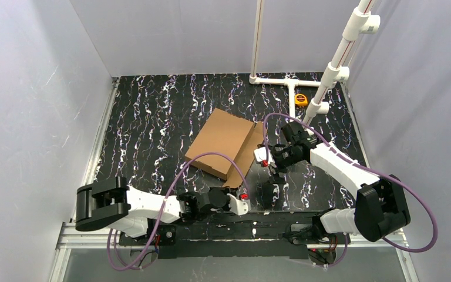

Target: Fold the paper box

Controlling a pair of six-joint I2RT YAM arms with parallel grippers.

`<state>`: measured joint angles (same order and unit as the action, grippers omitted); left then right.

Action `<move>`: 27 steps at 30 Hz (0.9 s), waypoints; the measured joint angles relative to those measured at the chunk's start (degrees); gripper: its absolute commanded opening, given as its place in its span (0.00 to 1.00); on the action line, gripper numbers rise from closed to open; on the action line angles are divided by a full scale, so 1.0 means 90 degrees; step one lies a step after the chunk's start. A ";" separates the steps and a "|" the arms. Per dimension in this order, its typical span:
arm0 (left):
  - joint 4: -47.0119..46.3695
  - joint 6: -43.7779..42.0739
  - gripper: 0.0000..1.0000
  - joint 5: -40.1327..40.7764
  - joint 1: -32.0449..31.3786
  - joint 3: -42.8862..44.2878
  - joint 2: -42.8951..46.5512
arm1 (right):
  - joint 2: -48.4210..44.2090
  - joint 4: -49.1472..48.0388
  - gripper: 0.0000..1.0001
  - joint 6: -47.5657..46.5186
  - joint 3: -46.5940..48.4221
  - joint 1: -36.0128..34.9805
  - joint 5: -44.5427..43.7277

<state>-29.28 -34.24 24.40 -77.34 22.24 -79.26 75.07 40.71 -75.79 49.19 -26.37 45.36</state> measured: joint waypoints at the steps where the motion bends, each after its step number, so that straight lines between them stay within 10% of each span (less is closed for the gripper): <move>1: 0.0000 0.0051 0.00 0.0002 -0.0002 0.0000 0.0119 | 0.0000 -0.0002 0.98 -0.0039 -0.0005 0.0000 0.0019; 27: 0.0313 0.2225 0.00 0.0316 0.0027 0.0532 0.0231 | -0.0134 -0.1613 0.78 0.0019 -0.1290 -0.0187 0.0704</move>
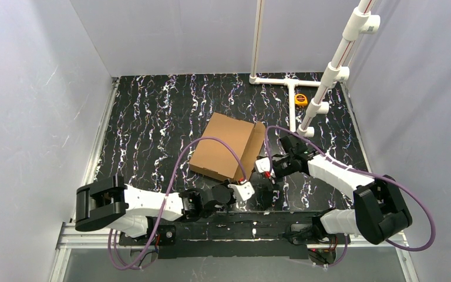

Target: Fold the paper box

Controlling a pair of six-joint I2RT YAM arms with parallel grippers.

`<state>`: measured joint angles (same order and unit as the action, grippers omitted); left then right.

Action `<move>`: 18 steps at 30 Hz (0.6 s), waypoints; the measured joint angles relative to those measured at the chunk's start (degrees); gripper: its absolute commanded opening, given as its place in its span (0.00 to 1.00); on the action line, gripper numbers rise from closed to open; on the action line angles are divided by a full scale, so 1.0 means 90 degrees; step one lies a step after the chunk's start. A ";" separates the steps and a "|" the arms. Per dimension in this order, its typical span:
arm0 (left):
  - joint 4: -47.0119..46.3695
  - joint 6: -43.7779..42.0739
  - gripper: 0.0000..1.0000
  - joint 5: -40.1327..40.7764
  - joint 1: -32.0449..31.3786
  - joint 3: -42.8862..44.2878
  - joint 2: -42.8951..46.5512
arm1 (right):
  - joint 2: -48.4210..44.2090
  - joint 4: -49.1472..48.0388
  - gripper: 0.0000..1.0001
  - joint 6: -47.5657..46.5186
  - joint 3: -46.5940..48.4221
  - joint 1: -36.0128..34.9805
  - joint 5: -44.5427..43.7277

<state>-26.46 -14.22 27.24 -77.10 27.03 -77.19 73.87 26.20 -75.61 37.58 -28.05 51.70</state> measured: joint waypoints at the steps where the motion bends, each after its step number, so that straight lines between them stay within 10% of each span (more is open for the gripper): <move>1: 0.0000 0.0066 0.00 0.0022 0.0012 0.0032 -0.0044 | 0.0000 -0.0083 0.78 0.0046 0.0000 -0.0034 0.0024; 18: 0.0027 0.0743 0.00 0.0080 0.0049 0.0255 -0.0087 | 0.0301 -0.1656 0.65 0.1705 -0.0114 -0.0777 0.0114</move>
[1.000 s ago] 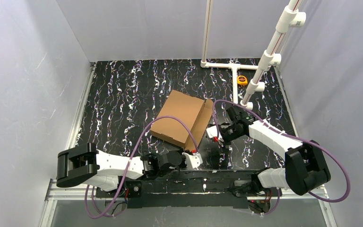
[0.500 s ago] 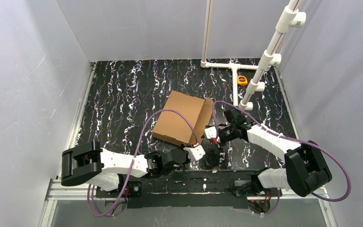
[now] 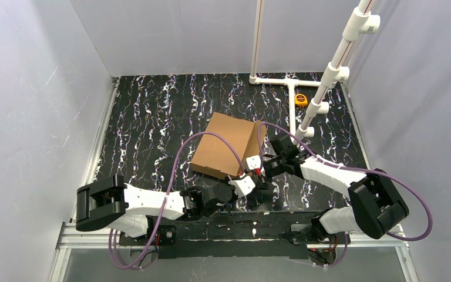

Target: Fold the paper box

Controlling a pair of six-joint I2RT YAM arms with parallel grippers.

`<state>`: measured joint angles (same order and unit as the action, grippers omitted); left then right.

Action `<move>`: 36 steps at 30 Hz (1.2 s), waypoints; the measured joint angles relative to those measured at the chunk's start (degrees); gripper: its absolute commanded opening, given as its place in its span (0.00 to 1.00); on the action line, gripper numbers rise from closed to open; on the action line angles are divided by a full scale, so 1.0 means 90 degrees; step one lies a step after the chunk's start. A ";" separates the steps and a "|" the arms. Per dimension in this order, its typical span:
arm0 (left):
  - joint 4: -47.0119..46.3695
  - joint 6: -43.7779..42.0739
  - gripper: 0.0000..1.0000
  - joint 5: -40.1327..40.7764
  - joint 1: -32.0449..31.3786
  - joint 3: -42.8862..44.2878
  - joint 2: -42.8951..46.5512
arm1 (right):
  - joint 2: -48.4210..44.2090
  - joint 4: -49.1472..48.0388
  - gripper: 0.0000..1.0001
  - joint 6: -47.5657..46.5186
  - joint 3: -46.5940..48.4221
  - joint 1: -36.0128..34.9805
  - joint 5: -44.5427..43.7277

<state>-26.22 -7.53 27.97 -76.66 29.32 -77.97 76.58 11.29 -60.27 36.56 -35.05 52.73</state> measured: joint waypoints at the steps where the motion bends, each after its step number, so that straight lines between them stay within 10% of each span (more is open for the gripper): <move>1: -0.0007 0.0029 0.00 0.0000 0.0005 0.0000 0.0005 | 0.0010 -0.0073 0.65 0.0070 0.0000 0.0000 0.0012; 19: -0.0522 0.0406 0.00 0.0080 0.0005 -0.0253 0.0272 | 0.0277 -0.1292 0.44 0.1205 -0.0202 0.0000 0.0027; 25: -0.0563 0.0571 0.00 0.0121 0.0010 -0.0253 0.0272 | 0.0296 -0.1367 0.23 0.1260 -0.0204 0.0000 0.0250; 26: -0.0563 0.0602 0.00 0.0148 0.0012 -0.0253 0.0272 | 0.0296 -0.1362 0.06 0.1256 -0.0204 0.0000 0.0304; 27: -0.0563 0.0631 0.08 0.0163 0.0019 -0.0253 0.0272 | 0.0299 -0.1321 0.01 0.1229 -0.0204 -0.0002 0.0352; 28: -0.0566 0.0651 0.48 0.0182 0.0032 -0.0253 0.0272 | 0.0308 -0.1316 0.01 0.1207 -0.0204 -0.0002 0.0357; 29: -0.0561 0.0670 0.59 0.0180 0.0041 -0.0253 0.0274 | 0.0335 -0.1292 0.01 0.1183 -0.0204 -0.0012 0.0379; 36: -0.0731 0.0891 0.68 -0.0228 0.0075 -0.1103 0.1868 | 0.0381 -0.1173 0.01 0.0993 -0.0204 -0.0012 0.0253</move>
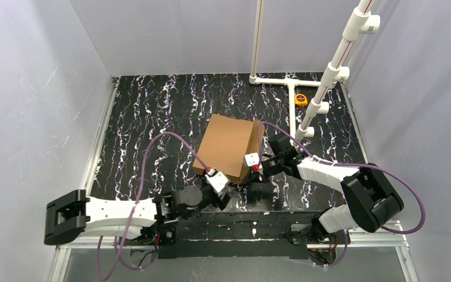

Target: Fold the paper box

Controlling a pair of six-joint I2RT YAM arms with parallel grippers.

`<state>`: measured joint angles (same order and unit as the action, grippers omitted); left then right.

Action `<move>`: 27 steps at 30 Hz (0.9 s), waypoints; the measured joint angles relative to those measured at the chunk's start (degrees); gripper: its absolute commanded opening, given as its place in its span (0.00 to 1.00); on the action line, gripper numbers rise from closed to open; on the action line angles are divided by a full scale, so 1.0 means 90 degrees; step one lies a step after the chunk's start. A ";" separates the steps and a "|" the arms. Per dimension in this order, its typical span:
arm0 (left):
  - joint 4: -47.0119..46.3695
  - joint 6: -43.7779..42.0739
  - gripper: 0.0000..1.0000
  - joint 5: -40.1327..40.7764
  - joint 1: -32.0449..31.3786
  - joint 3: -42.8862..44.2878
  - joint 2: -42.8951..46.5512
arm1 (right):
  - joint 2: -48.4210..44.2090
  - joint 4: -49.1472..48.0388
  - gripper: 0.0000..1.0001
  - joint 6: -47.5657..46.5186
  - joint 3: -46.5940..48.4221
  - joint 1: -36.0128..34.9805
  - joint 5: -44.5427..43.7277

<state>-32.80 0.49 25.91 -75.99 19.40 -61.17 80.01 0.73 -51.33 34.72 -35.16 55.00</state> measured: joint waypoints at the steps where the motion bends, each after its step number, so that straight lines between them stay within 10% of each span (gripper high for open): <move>1: -0.0051 0.0022 0.68 -0.0078 0.0022 -0.0170 0.0284 | 0.0000 0.0036 0.01 -0.0041 0.0000 0.0000 -0.0002; 10: -0.0457 0.0017 0.56 -0.0906 0.0129 -0.1418 0.1464 | 0.0134 0.0563 0.01 -0.0697 0.0000 0.0000 -0.0024; 27: -0.2254 -0.0427 0.47 -0.1132 0.0134 -0.0634 -0.1836 | 0.0165 0.0964 0.01 -0.1307 0.0000 0.0000 0.0034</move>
<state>-53.08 -3.36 15.73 -74.78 13.69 -77.69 81.49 9.41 -63.09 34.72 -35.16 55.31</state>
